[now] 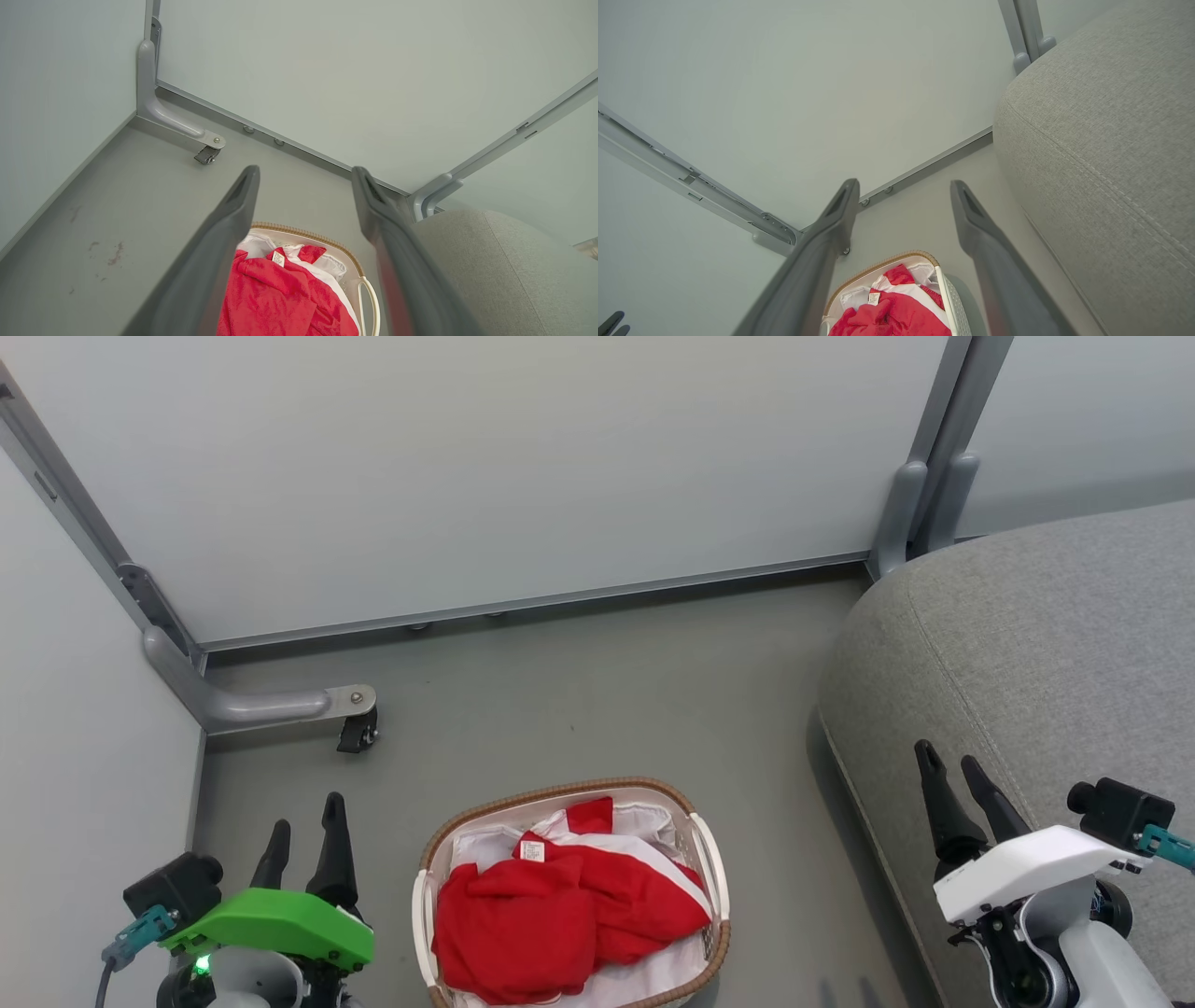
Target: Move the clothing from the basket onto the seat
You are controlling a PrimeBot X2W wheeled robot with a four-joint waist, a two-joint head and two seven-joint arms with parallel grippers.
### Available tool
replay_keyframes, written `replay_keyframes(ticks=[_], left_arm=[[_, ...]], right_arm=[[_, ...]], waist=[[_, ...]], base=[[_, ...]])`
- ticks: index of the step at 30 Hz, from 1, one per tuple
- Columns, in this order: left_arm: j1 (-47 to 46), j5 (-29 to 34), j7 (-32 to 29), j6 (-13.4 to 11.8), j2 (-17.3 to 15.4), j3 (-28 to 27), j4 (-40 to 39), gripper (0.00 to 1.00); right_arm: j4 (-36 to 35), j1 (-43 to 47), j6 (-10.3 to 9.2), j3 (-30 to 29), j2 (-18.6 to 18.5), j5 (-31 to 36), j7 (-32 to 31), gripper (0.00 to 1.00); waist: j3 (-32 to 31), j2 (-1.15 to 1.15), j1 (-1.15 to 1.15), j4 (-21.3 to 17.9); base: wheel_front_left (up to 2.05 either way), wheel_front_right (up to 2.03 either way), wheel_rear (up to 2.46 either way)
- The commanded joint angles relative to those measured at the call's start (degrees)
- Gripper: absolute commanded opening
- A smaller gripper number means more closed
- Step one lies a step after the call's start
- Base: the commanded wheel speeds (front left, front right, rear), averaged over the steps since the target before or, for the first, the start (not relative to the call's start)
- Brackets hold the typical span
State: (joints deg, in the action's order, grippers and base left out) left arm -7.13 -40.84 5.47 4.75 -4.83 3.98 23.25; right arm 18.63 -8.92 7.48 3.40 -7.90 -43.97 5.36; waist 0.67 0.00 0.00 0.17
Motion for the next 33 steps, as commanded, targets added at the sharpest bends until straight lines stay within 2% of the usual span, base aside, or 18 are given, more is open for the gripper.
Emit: replay_keyframes(ticks=[1, 26, 33], left_arm=[[-1.84, 2.3, 0.65, -0.27, -0.71, 0.42, -0.13, 1.0], [-2.55, 17.6, 4.5, -1.08, -1.06, 3.78, 2.77, 1.0], [-2.47, 21.15, 5.41, -0.52, -0.79, 4.14, 3.1, 1.0]], right_arm=[[-0.21, -1.56, 0.01, 0.38, -0.62, 1.99, 0.71, 1.0], [4.46, -3.07, 0.01, 1.35, -0.83, 18.42, 4.58, 1.0], [5.12, -2.57, 0.02, 0.93, -0.76, 22.1, 5.51, 1.0]], waist=[[-0.04, 0.0, 0.0, 0.0], [-0.07, 0.0, 0.0, 0.27], [0.01, 0.0, 0.0, 0.41]], base=[[0.0, 0.0, 0.0], [0.0, 0.0, 0.0], [0.0, 0.0, 0.0]])
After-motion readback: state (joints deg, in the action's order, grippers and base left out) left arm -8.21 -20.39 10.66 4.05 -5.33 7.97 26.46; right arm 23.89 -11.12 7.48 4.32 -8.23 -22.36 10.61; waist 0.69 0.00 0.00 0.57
